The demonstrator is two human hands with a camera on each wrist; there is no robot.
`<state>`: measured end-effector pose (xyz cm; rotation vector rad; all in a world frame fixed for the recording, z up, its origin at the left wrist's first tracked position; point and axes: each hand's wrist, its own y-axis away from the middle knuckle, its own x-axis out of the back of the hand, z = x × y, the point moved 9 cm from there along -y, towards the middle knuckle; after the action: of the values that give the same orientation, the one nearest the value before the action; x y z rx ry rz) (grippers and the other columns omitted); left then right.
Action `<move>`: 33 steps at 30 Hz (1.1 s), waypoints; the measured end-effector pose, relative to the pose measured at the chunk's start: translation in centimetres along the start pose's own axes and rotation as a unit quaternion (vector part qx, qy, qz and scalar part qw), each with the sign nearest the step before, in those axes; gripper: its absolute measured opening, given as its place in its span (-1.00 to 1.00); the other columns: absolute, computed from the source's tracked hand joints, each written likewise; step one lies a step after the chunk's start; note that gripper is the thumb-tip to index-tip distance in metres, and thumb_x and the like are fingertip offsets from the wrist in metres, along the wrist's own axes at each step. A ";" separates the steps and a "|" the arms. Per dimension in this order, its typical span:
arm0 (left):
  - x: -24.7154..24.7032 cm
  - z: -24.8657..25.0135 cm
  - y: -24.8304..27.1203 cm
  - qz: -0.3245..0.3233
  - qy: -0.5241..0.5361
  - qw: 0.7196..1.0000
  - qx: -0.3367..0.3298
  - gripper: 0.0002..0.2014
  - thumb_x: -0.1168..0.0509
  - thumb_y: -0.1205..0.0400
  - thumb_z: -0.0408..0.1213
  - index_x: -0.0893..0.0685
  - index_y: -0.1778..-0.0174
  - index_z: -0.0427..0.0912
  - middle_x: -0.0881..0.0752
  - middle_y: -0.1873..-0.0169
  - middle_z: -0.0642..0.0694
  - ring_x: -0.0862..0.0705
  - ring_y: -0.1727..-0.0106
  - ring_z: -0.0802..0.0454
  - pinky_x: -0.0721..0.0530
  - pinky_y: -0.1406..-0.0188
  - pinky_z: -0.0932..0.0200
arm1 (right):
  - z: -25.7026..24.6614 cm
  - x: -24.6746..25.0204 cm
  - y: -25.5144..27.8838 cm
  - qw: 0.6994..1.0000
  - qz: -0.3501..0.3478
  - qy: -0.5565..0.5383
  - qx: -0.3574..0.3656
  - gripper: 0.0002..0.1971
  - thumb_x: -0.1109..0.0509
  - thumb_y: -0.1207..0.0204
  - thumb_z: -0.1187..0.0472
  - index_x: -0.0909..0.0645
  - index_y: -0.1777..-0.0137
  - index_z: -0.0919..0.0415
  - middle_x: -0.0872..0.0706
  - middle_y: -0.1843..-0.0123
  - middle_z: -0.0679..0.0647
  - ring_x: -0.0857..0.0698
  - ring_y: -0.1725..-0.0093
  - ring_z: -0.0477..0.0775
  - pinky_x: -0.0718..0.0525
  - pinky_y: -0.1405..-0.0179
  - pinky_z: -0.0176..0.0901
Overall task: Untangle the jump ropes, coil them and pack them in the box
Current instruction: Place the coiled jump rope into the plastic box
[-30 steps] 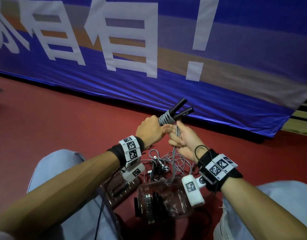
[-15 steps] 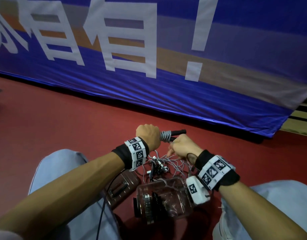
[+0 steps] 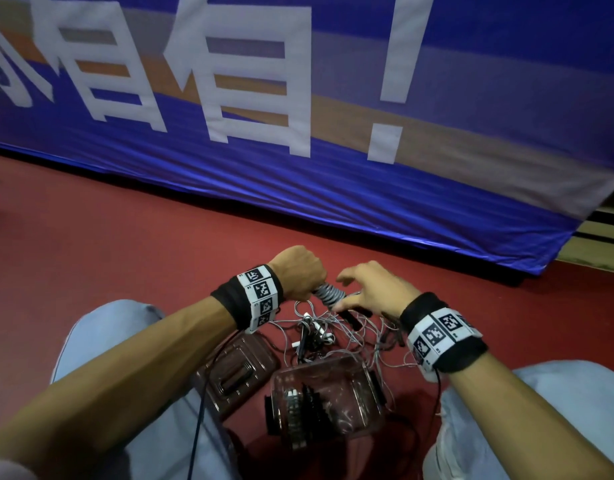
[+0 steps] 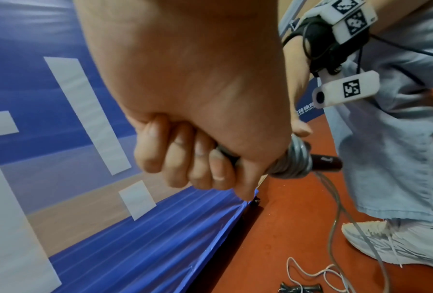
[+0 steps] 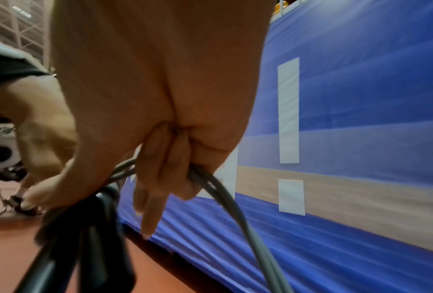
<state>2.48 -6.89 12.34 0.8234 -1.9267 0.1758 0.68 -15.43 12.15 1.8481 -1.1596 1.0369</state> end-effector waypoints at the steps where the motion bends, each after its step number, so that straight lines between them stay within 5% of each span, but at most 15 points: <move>1: 0.2 0.3 0.0 0.010 -0.009 1.000 -0.020 -0.83 -0.23 -0.66 -0.16 -0.66 0.14 -0.14 -0.79 0.17 -0.08 -0.74 0.22 -0.15 -0.51 0.29 0.07 | -0.1 -0.3 0.1 0.999 -0.032 -0.016 0.006 -0.32 -0.67 -0.34 -0.23 -0.72 -0.39 0.15 -0.80 -0.29 0.03 -0.76 -0.25 0.00 -0.70 -0.28 -0.07; 3: 0.6 1.0 0.1 0.037 -0.019 0.997 -0.059 -0.81 -0.21 -0.68 -0.18 -0.67 0.17 -0.12 -0.80 0.18 -0.08 -0.77 0.18 -0.17 -0.49 0.30 0.07 | -0.1 -1.2 0.4 0.995 -0.084 -0.054 0.020 -0.50 -0.65 -0.36 -0.28 -0.81 -0.07 0.13 -0.85 0.03 -0.05 -0.76 0.10 -0.08 -0.73 0.02 -0.09; 5: 1.4 1.6 0.3 0.079 -0.018 0.993 -0.091 -0.80 -0.20 -0.68 -0.20 -0.69 0.18 -0.10 -0.80 0.22 -0.07 -0.78 0.21 -0.18 -0.50 0.32 0.07 | -0.3 -2.0 0.9 0.987 -0.136 -0.085 0.019 -0.47 -0.63 -0.33 -0.35 -0.69 0.26 0.16 -0.64 0.40 -0.07 -0.46 0.44 -0.05 -0.41 0.39 -0.11; 8: 2.6 2.2 0.7 0.153 -0.006 0.979 -0.132 -0.84 -0.25 -0.65 -0.19 -0.68 0.19 -0.10 -0.75 0.32 -0.04 -0.75 0.35 -0.14 -0.58 0.43 0.09 | -0.7 -2.4 2.0 0.971 -0.214 -0.110 -0.007 -0.38 -0.68 -0.29 -0.33 -0.38 0.48 0.07 -0.36 0.52 -0.02 -0.21 0.49 0.01 -0.12 0.45 -0.06; 11: 4.2 1.8 1.8 0.254 0.022 0.954 -0.160 -0.88 -0.35 -0.58 -0.19 -0.66 0.24 -0.12 -0.68 0.41 -0.03 -0.69 0.46 -0.10 -0.58 0.55 0.14 | -2.0 -1.9 2.7 0.953 -0.252 -0.166 0.010 -0.44 -0.70 -0.27 -0.30 -0.48 0.44 0.08 -0.37 0.53 -0.02 -0.22 0.52 0.01 -0.10 0.45 -0.06; 14: 5.4 0.3 2.9 0.330 0.049 0.930 -0.154 -0.83 -0.34 -0.60 -0.14 -0.64 0.24 -0.14 -0.67 0.40 -0.05 -0.68 0.46 -0.14 -0.60 0.57 0.12 | -2.5 -1.5 2.7 0.938 -0.251 -0.238 0.027 -0.37 -0.68 -0.33 -0.24 -0.66 0.21 0.41 -0.45 0.51 0.02 -0.30 0.55 -0.04 -0.18 0.55 -0.23; 22: 7.0 -1.2 5.1 0.453 0.116 0.879 -0.097 -0.66 -0.24 -0.75 -0.08 -0.57 0.33 -0.13 -0.63 0.45 -0.06 -0.60 0.52 -0.13 -0.55 0.65 0.14 | -3.5 -1.4 3.1 0.885 -0.272 -0.374 0.060 -0.01 -0.71 -0.20 -0.33 -0.50 0.08 0.75 -0.46 0.57 0.04 -0.34 0.64 -0.13 -0.27 0.64 -0.36; 28: 8.3 -3.9 6.7 0.542 0.194 0.817 0.010 -0.60 -0.35 -0.73 -0.17 -0.51 0.45 -0.10 -0.55 0.56 0.01 -0.44 0.62 0.03 -0.47 0.71 0.17 | -5.0 -0.6 3.0 0.800 -0.250 -0.536 0.102 -0.31 -0.62 -0.38 -0.29 -0.67 0.05 0.45 -0.61 0.29 0.54 -0.31 0.67 -0.19 -0.23 0.66 -0.38; 31: 8.8 -5.2 7.4 0.570 0.240 0.783 0.075 -0.56 -0.34 -0.74 -0.19 -0.45 0.48 -0.09 -0.49 0.59 0.02 -0.33 0.61 0.06 -0.39 0.71 0.15 | -5.2 -0.6 2.2 0.768 -0.216 -0.595 0.101 -0.26 -0.56 -0.42 -0.34 -0.66 -0.07 0.44 -0.40 0.16 0.83 -0.20 0.54 0.11 -0.19 0.60 -0.31; 33: 8.6 -5.9 7.5 0.567 0.264 0.773 0.105 -0.55 -0.34 -0.74 -0.19 -0.43 0.49 -0.08 -0.47 0.59 0.02 -0.29 0.60 0.05 -0.36 0.69 0.13 | -5.3 -0.5 1.9 0.759 -0.191 -0.615 0.096 -0.31 -0.56 -0.39 -0.38 -0.71 -0.13 0.28 -0.47 0.09 0.63 -0.11 0.42 0.26 -0.12 0.52 -0.15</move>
<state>-0.15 -2.57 24.12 -0.3725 -1.6061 1.2276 -2.61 -11.33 14.28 2.8538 -1.2055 -0.5037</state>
